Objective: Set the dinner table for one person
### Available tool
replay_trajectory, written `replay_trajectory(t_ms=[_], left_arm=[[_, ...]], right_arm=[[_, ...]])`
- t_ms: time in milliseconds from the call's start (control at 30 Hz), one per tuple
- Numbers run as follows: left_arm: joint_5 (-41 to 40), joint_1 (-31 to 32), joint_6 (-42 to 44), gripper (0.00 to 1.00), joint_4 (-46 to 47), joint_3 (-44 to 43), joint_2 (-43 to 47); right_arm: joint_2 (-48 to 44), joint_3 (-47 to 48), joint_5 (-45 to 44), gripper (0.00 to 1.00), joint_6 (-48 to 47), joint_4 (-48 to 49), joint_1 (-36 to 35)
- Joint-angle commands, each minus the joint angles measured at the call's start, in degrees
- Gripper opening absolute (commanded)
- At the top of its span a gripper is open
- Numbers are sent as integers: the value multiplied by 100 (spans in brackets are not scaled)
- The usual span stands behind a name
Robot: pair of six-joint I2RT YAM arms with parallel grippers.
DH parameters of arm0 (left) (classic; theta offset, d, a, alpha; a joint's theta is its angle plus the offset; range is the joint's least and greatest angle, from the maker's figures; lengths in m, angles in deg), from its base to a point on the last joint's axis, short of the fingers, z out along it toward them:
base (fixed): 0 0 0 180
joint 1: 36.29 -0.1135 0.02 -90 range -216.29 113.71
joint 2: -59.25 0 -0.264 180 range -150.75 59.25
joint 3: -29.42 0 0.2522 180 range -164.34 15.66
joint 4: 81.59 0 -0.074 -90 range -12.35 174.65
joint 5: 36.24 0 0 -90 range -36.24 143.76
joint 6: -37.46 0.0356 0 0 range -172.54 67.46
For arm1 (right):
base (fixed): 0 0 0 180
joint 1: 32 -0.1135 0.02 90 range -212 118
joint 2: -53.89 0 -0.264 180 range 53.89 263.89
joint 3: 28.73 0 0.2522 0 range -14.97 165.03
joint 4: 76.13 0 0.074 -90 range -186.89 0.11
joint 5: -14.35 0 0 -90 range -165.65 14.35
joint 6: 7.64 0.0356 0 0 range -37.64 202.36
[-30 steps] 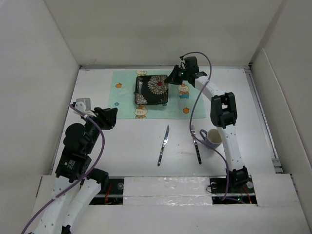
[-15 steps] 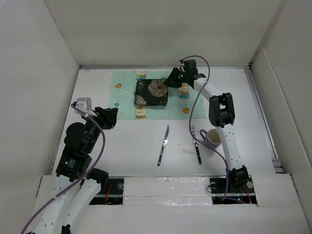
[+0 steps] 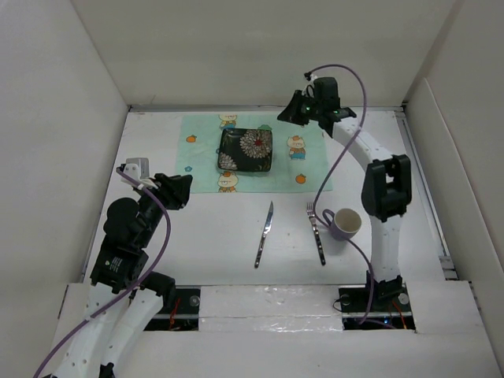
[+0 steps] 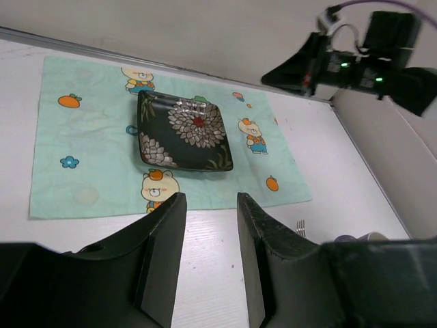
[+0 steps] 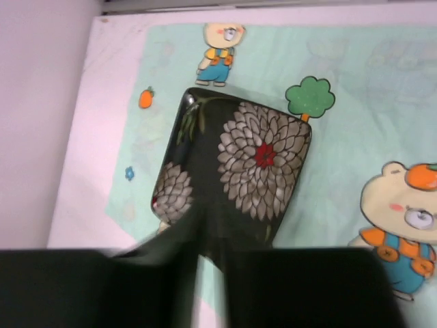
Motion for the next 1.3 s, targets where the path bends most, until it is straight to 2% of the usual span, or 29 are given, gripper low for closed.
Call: replay_trajectory(t_ms=[0,33,100,133,167,200,233,267,367,400,467,533,600,733,767,867,900,967,1100,1267], left_arm=[[100,-19,89,32,191,11,18],[100,-19,97,32,191,11,18],[144,-19,106,25,191,11,44],[144,-19,106,20,200,3,53],[153,-19,106,16,209,3,44],[144,-19,115,5,191,3,44],[153,-19,124,0,200,3,44],[214,-19,124,0,174,3,18],[241,-19,115,0,191,-15,35],[241,-19,124,0,191,-24,44],[250,-19,124,2,191,-24,53],[276,-19,124,10,191,-6,96],[294,-19,124,20,209,-6,114],[285,-19,115,24,191,-6,149],[294,-19,115,24,200,3,202],[241,-19,106,25,165,3,246],[241,-19,106,25,165,11,237],[311,-19,106,25,174,11,246],[311,-19,106,25,182,3,194],[373,-19,106,25,209,3,167]], right_arm=[[-1354,-961,-308,4,-500,758,-36],[-1723,-1791,-561,0,-598,830,-123],[-2988,-2718,-948,0,-826,1031,-273],[-3436,-3671,-1490,0,-888,1067,-369],[-4302,-4098,-1852,0,-958,1042,-631],[-4693,-4485,-2212,0,-985,824,-747],[-5080,-4846,-2929,0,-933,674,-861],[-5780,-5563,-3206,0,-741,542,-1019],[-6786,-6490,-4051,0,-258,-143,-1205],[-7398,-6972,-4392,0,92,-519,-1336],[-7938,-7239,-4588,0,498,-969,-1398],[-8500,-7354,-4807,0,701,-1655,-1399],[-8739,-7363,-4922,0,1008,-2198,-1460],[-8715,-7513,-4897,0,1212,-2342,-1548],[-8610,-7530,-4983,3,1273,-2334,-1548],[-8180,-7478,-4994,23,1213,-2360,-1548],[-8091,-7460,-5045,34,1151,-2255,-1548],[-7898,-7416,-5046,44,1089,-2228,-1548],[-7652,-7434,-4976,52,861,-1852,-1426],[-7493,-7416,-4967,51,808,-1762,-1240]])
